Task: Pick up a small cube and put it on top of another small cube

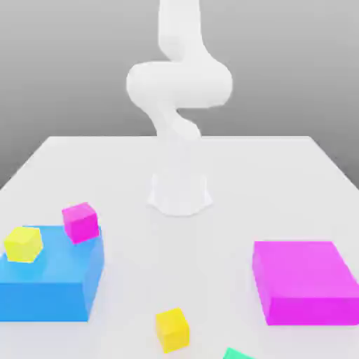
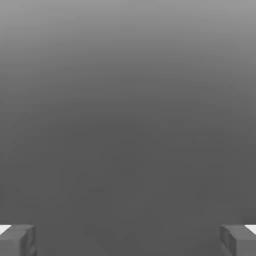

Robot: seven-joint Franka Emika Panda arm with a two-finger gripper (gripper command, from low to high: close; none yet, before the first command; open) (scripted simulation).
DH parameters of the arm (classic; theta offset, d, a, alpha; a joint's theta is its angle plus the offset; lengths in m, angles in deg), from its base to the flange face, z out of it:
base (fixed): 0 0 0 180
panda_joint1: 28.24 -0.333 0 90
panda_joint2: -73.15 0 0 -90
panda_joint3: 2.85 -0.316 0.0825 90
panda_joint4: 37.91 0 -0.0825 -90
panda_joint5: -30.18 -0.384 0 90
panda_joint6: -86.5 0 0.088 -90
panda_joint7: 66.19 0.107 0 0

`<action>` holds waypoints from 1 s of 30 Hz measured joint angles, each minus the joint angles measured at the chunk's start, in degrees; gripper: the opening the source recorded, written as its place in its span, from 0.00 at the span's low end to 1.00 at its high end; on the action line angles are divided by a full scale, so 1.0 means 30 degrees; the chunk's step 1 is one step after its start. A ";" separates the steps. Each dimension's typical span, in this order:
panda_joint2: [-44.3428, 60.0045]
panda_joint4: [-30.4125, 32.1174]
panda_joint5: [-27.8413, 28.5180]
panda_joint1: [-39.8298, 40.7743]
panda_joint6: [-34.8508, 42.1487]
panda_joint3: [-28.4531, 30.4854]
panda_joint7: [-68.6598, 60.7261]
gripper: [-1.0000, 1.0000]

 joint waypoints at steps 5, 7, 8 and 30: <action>0.3580 0.0870 -0.0573 -0.0873 -0.1608 0.0884 -0.1899 0.50; 0.4970 0.1208 -0.0829 -0.1155 -0.2232 0.1173 -0.2661 0.50; 0.5664 0.1376 -0.0956 -0.1291 -0.2543 0.1312 -0.3040 0.50; 2.0787 0.3690 -0.2181 -0.1145 -1.0544 0.1208 -0.9004 0.50</action>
